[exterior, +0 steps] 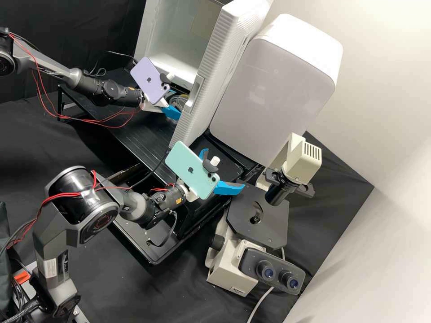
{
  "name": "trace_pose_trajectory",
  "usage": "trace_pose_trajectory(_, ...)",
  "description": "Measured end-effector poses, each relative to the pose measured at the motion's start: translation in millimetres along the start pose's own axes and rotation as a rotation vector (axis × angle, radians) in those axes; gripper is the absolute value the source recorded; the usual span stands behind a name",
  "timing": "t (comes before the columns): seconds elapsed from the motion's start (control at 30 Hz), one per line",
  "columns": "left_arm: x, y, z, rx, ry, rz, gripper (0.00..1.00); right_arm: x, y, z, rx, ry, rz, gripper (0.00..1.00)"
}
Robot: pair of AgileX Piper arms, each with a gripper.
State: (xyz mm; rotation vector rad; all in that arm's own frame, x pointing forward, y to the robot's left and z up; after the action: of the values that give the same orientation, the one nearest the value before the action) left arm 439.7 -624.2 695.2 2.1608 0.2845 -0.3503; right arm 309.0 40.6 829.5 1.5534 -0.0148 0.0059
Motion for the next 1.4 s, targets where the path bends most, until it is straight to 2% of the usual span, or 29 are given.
trace_pose_trajectory(1.4,-2.3,0.5,4.8,0.006,-0.031,-0.012,0.0,0.0,0.0,0.0,0.0,0.0,0.0,1.0)
